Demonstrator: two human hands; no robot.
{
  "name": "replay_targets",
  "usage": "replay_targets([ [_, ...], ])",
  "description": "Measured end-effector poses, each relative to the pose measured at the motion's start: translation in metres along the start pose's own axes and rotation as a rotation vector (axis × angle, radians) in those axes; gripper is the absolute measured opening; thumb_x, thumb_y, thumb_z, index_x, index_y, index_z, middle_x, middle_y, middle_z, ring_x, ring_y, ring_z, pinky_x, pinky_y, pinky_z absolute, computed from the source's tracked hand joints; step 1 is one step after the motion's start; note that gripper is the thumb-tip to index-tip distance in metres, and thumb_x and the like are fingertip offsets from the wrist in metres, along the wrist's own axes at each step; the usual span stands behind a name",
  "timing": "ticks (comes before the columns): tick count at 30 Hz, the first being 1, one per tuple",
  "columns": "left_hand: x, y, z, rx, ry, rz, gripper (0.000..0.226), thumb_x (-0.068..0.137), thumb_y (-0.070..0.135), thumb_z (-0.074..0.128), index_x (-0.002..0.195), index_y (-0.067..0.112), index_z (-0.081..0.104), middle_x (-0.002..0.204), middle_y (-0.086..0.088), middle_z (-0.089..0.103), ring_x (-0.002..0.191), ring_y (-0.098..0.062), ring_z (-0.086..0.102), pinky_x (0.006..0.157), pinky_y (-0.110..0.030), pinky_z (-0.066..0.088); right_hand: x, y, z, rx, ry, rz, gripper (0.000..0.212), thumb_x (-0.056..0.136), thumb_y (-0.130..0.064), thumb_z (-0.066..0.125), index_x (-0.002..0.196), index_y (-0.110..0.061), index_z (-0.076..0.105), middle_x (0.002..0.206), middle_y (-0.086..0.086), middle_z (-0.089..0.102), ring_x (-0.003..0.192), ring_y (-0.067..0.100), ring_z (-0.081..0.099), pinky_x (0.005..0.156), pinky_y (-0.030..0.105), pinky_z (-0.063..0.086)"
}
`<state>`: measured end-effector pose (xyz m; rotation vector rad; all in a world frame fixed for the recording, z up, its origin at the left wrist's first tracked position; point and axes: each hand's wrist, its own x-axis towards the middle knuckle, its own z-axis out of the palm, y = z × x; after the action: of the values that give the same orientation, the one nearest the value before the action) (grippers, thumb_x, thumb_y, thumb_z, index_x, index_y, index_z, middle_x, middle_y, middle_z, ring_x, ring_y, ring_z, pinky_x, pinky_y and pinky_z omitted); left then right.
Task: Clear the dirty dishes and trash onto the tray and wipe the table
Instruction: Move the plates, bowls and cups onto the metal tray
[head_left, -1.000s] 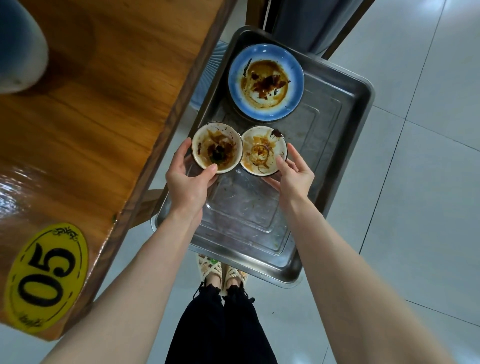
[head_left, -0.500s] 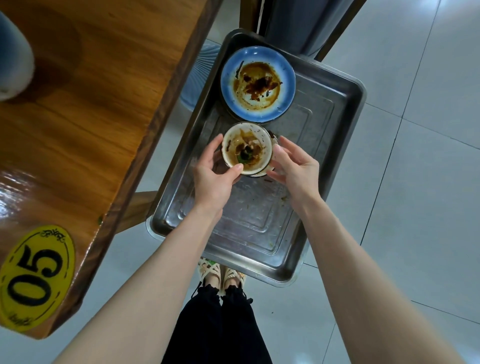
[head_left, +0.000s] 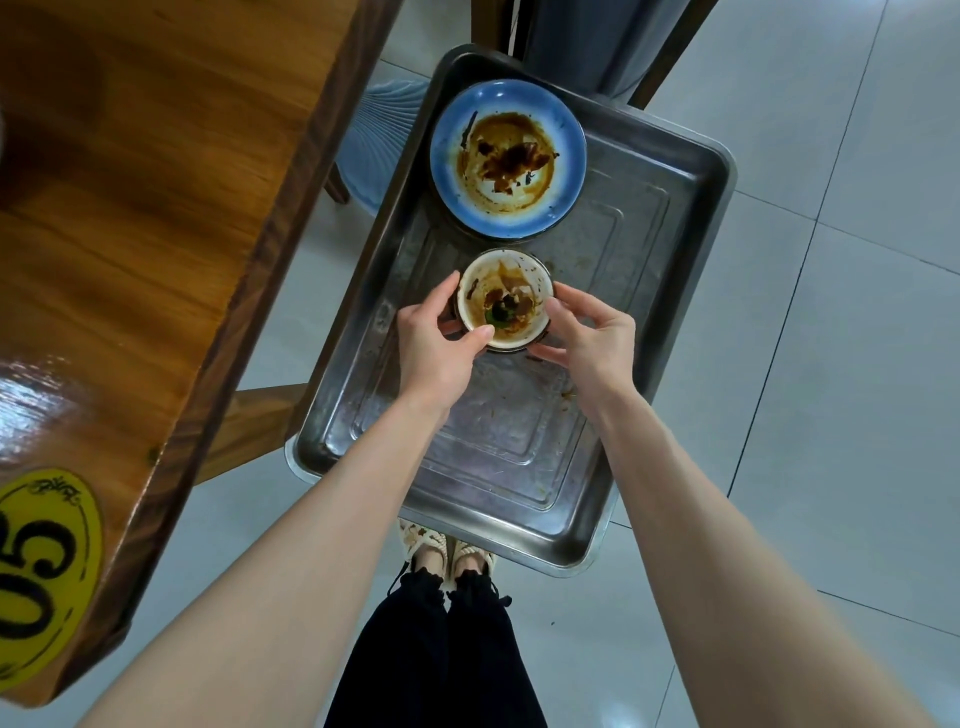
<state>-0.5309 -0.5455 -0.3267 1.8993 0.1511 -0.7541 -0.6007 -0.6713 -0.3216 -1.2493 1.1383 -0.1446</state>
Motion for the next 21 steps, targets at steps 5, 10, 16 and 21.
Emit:
replay_targets([
  [5, 0.006, -0.002, 0.002, 0.086, -0.003, -0.006, 0.071, 0.079, 0.008, 0.077, 0.139, 0.030, 0.048, 0.125, -0.003, 0.039, 0.112, -0.021, 0.055, 0.093, -0.042, 0.054, 0.003, 0.005, 0.000, -0.003, 0.001, 0.022, 0.029, 0.088, -0.012, 0.067, 0.117, -0.012, 0.068, 0.080, 0.001, 0.064, 0.082, 0.017, 0.071, 0.061, 0.029, 0.059],
  [10, 0.005, -0.007, 0.003, 0.103, 0.013, -0.019, 0.070, 0.087, 0.026, 0.071, 0.147, 0.032, 0.035, 0.139, -0.002, 0.035, 0.127, -0.019, 0.044, 0.102, -0.032, 0.044, 0.008, 0.006, 0.002, -0.079, 0.045, 0.037, 0.048, 0.088, -0.020, 0.068, 0.134, -0.019, 0.054, 0.092, 0.002, 0.060, 0.090, 0.015, 0.066, 0.069, 0.029, 0.060],
  [16, 0.003, -0.018, 0.003, -0.184, -0.045, -0.167, 0.058, 0.091, 0.016, 0.065, 0.144, 0.021, 0.043, 0.144, -0.002, 0.047, 0.133, -0.021, 0.044, 0.103, -0.047, 0.046, 0.006, 0.007, 0.002, 0.040, -0.057, 0.124, 0.048, 0.090, -0.018, 0.065, 0.136, -0.017, 0.051, 0.111, 0.002, 0.069, 0.101, 0.017, 0.067, 0.071, 0.030, 0.060],
  [21, 0.007, -0.015, -0.003, -0.334, -0.016, -0.161, 0.053, 0.091, 0.004, 0.063, 0.140, 0.017, 0.049, 0.134, -0.003, 0.058, 0.122, -0.019, 0.055, 0.092, -0.039, 0.054, 0.006, 0.005, 0.011, 0.082, -0.081, 0.098, 0.043, 0.090, -0.014, 0.065, 0.132, -0.015, 0.056, 0.108, 0.003, 0.071, 0.099, 0.017, 0.069, 0.073, 0.036, 0.060],
])
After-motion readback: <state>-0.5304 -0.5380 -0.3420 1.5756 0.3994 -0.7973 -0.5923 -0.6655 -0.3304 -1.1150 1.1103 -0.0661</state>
